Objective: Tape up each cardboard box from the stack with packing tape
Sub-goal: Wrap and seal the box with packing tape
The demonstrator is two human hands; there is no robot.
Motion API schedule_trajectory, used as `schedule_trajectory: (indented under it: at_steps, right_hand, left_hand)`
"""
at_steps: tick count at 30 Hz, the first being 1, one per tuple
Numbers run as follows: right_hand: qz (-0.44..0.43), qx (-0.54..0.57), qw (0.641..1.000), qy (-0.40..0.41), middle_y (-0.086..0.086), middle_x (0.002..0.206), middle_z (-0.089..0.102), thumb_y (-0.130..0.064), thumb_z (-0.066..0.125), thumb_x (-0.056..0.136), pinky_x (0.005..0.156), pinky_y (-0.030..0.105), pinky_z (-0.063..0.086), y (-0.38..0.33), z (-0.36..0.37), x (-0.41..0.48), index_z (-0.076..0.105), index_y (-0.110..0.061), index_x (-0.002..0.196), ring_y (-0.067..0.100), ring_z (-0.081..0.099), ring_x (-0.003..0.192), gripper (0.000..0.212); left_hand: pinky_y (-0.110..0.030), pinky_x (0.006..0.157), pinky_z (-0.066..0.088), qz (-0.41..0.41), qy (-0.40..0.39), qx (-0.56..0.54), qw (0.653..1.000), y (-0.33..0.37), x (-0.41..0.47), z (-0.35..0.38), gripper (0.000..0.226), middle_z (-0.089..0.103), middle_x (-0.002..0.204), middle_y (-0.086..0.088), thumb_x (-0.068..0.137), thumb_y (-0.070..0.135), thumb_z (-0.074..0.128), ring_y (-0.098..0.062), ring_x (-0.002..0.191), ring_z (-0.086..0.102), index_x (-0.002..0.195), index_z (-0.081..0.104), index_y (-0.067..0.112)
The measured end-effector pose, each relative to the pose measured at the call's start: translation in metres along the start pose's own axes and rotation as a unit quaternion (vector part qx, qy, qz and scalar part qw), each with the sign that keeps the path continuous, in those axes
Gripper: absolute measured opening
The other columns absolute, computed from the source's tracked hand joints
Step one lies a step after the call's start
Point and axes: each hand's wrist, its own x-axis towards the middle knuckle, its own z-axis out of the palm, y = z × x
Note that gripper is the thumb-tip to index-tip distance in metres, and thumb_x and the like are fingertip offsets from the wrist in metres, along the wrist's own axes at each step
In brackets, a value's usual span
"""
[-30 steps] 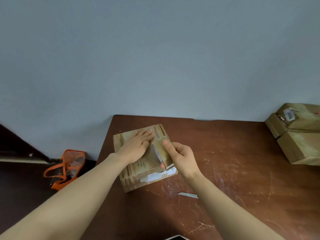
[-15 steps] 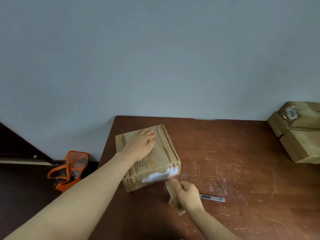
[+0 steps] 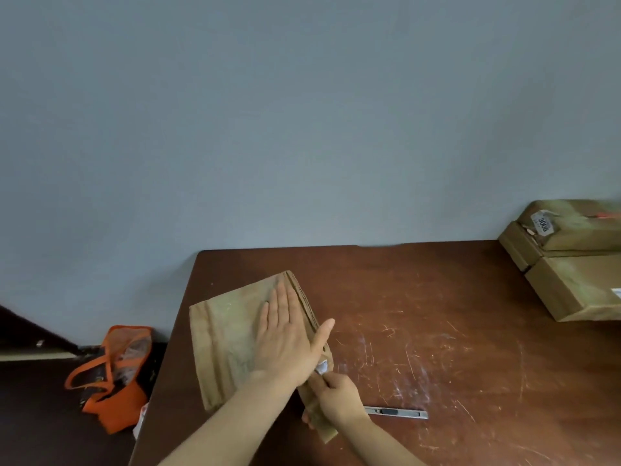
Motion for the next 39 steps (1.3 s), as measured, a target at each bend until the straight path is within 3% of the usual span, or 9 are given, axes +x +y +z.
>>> schedule_trajectory:
  at_steps: [6,12,19,23,27,29,31,34,39]
  right_hand:
    - [0.019,0.032,0.999,-0.017,0.006,0.046,0.060,-0.026,0.041,0.102,0.047,0.026,0.048,-0.006,0.000,-0.003,0.053,-0.002,0.077,0.018,0.056,0.038,0.036]
    - [0.009,0.013,1.000,-0.024,0.010,0.052,0.063,-0.032,0.044,0.100,0.052,0.030,0.053,-0.003,-0.005,-0.002,0.059,-0.002,0.077,0.019,0.057,0.040,0.041]
    - [-0.015,0.042,0.997,-0.056,0.014,0.052,0.061,-0.017,0.051,0.097,0.049,0.028,0.046,-0.017,-0.019,-0.029,0.059,-0.002,0.074,0.021,0.054,0.041,0.028]
    - [-0.065,0.069,0.993,-0.071,0.009,0.052,0.059,-0.006,0.046,0.095,0.045,0.021,0.043,-0.056,-0.041,-0.063,0.059,0.003,0.081,0.015,0.054,0.043,0.021]
    - [-0.147,0.112,0.980,-0.075,0.017,0.062,0.060,-0.017,0.056,0.095,0.049,0.023,0.046,-0.100,-0.044,-0.077,0.064,0.005,0.085,0.019,0.056,0.050,0.026]
    - [-0.184,0.097,0.976,-0.070,0.010,0.054,0.060,-0.026,0.057,0.095,0.050,0.016,0.044,-0.121,-0.034,-0.072,0.063,0.002,0.071,0.012,0.055,0.047,0.037]
    - [-0.195,0.097,0.974,-0.058,0.001,0.044,0.055,-0.027,0.054,0.096,0.046,0.012,0.041,-0.138,-0.023,-0.060,0.058,-0.006,0.055,0.006,0.050,0.039,0.046]
    - [-0.189,0.101,0.976,-0.025,-0.008,0.038,0.048,-0.032,0.056,0.095,0.042,0.012,0.037,-0.158,-0.010,-0.038,0.049,-0.013,0.050,0.003,0.044,0.035,0.050]
    - [-0.190,0.074,0.975,-0.092,0.011,0.059,0.063,-0.034,0.056,0.093,0.065,0.024,0.050,-0.158,-0.009,-0.035,0.062,-0.009,0.069,0.016,0.058,0.056,0.035]
  left_hand:
    - [-0.036,0.116,-0.016,0.001,-0.019,0.004,1.000,0.003,-0.006,0.004,0.103,-0.029,0.154,-0.015,0.074,0.077,-0.011,-0.022,0.143,-0.025,0.144,-0.025,0.003]
    - [-0.046,0.114,-0.020,0.102,-0.141,0.021,0.984,-0.041,-0.023,-0.017,0.134,-0.045,0.142,-0.006,0.066,0.082,0.054,-0.022,0.136,-0.038,0.142,-0.033,0.014]
    - [-0.029,0.114,-0.013,0.120,-0.080,0.060,0.988,-0.081,-0.036,-0.023,0.097,-0.029,0.151,0.003,0.091,0.055,0.050,-0.011,0.143,-0.020,0.150,-0.018,0.018]
    - [-0.028,0.118,0.017,0.120,-0.138,-0.053,0.982,-0.088,-0.026,-0.058,0.093,0.012,0.159,0.007,0.086,0.055,0.060,-0.014,0.146,0.017,0.154,0.008,0.020]
    - [-0.031,0.094,0.050,0.073,-0.256,-0.249,0.931,-0.112,-0.008,-0.083,0.058,0.068,0.112,0.009,0.068,0.058,0.074,-0.010,0.104,0.065,0.118,0.063,0.031]
    - [-0.032,0.103,0.043,0.049,-0.213,-0.239,0.946,-0.118,-0.002,-0.081,0.055,0.060,0.130,-0.001,0.080,0.046,0.071,-0.017,0.123,0.055,0.130,0.055,0.028]
    - [-0.035,0.119,0.011,0.062,-0.132,-0.134,0.980,-0.112,-0.001,-0.075,0.088,0.017,0.159,-0.006,0.085,0.046,0.065,-0.019,0.147,0.015,0.153,0.015,0.020]
    - [-0.042,0.116,-0.017,0.082,-0.153,-0.056,0.983,-0.085,-0.011,-0.064,0.135,-0.031,0.151,0.003,0.065,0.072,0.068,-0.017,0.140,-0.031,0.148,-0.025,0.018]
    - [-0.041,0.115,-0.018,0.042,-0.113,-0.018,0.993,-0.082,-0.011,-0.046,0.142,-0.036,0.152,-0.010,0.063,0.070,0.070,-0.024,0.138,-0.036,0.144,-0.031,0.013]
